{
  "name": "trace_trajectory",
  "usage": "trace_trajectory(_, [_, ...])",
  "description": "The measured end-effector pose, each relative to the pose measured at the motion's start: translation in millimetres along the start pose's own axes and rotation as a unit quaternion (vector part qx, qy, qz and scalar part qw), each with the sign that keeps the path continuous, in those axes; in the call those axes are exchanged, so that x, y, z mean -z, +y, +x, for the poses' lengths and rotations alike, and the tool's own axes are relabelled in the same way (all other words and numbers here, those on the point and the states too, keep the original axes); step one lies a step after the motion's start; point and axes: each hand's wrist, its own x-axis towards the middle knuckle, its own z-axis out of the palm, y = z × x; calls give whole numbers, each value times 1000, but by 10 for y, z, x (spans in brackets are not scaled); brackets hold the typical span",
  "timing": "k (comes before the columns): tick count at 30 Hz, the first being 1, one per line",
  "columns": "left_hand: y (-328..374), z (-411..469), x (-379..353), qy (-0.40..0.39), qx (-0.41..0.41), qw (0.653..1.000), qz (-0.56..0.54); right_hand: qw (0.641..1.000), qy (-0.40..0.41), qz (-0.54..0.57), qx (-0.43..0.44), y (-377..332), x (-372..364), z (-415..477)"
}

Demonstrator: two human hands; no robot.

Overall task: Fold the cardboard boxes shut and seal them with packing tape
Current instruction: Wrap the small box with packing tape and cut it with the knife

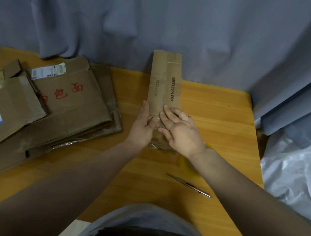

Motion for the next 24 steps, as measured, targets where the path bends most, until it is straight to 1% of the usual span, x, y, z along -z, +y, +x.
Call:
trace_trajectory(3, [27,12,-8,1,4,1000,9,994,92,54,26,69,-94,-57])
trace_trajectory(6, [112,75,81,42,33,999,6,988,110,102,34,33,-145,-138])
trace_trajectory(7, [132,116,112,44,35,998,5,982,128,134,29,24,-154,-162])
trace_trajectory(8, [152,141,133,37,33,999,5,972,148,183,5,10,-118,-170])
trace_trajectory(10, [196,158,137,28,32,999,9,936,185,290,-73,27,-22,-125])
trace_trajectory(11, [217,158,132,28,34,999,7,922,199,309,-118,47,12,-75])
trace_trajectory(12, [226,158,126,32,35,999,6,917,188,307,-171,65,41,-22])
trace_trajectory(13, [253,149,124,36,34,999,4,912,137,315,-223,91,50,21])
trace_trajectory(14, [274,146,133,37,35,999,-2,899,77,344,-261,110,50,51])
trace_trajectory(15, [292,151,149,35,38,999,-13,879,33,388,-275,111,42,68])
trace_trajectory(16, [317,154,177,31,43,998,-25,864,15,425,-271,99,31,71])
trace_trajectory(21, [451,162,342,15,77,995,-65,836,61,481,-255,23,118,-22])
trace_trajectory(24, [454,143,414,13,47,998,-40,814,76,517,-253,-50,155,-87])
